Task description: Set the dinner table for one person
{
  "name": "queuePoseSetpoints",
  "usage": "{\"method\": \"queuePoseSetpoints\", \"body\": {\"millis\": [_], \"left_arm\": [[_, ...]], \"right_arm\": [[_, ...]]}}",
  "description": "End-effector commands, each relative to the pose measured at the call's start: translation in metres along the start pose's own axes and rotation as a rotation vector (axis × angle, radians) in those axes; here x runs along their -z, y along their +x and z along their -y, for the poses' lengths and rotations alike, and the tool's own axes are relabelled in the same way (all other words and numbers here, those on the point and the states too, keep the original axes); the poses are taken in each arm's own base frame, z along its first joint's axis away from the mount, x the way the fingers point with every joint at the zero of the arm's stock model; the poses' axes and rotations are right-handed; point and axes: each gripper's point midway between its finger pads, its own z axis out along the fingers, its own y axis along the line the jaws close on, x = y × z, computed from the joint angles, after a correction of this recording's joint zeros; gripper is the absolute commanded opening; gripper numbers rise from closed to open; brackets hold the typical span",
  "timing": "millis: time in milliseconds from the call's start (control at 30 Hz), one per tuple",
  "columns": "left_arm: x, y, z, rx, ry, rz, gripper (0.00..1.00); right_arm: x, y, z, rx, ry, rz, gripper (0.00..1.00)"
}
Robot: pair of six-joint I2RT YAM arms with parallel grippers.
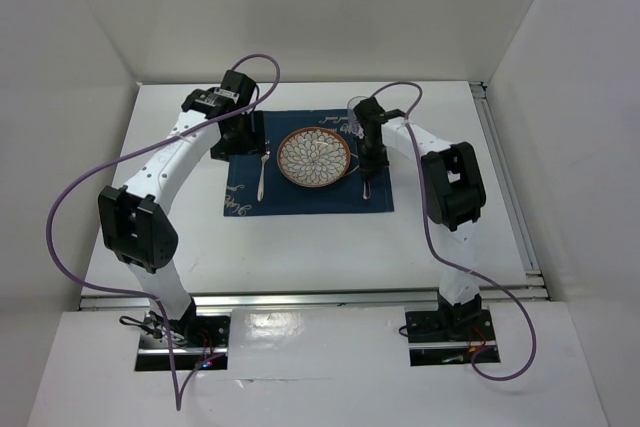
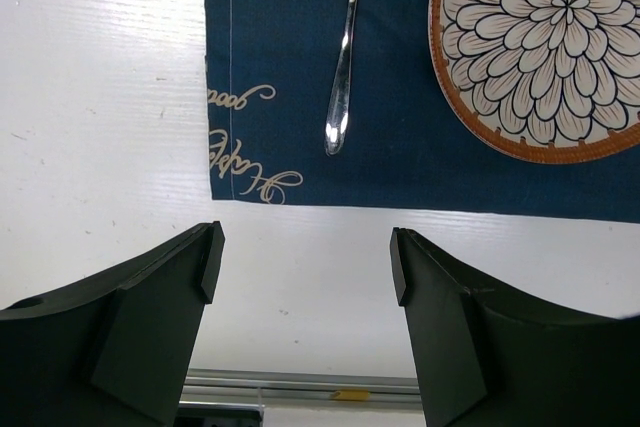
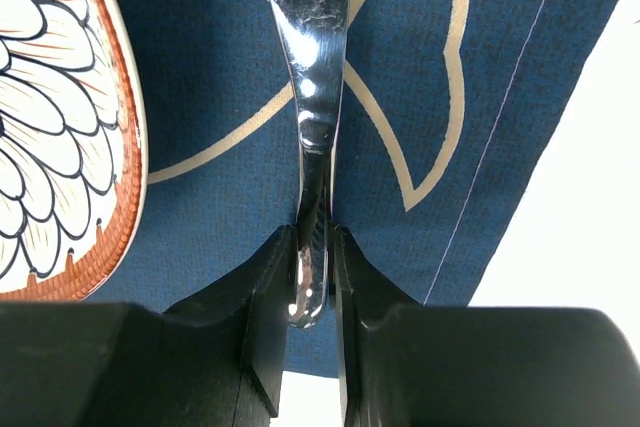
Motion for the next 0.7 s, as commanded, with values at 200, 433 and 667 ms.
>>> {"method": "queuePoseSetpoints", "body": {"millis": [200,433,667], "left_arm": [[0.009,-0.002,-0.008,0.022,-0.016,0.033,0.86],[0.016,-0.001,-0.009,0.023,-0.013,0.04,0.84],[0.029,-0.002,-0.01,0.027,0.005,0.055,0.84]], "right_arm": [[0.01,-0.022,-0.002,-0.055,-0.008,0.067,0.26],[0.082,-0.046,-0.004,-0.08,-0.015,0.16,0.61],[0.171,-0.051,0.037,-0.201,0.095,0.316,1.0]]}}
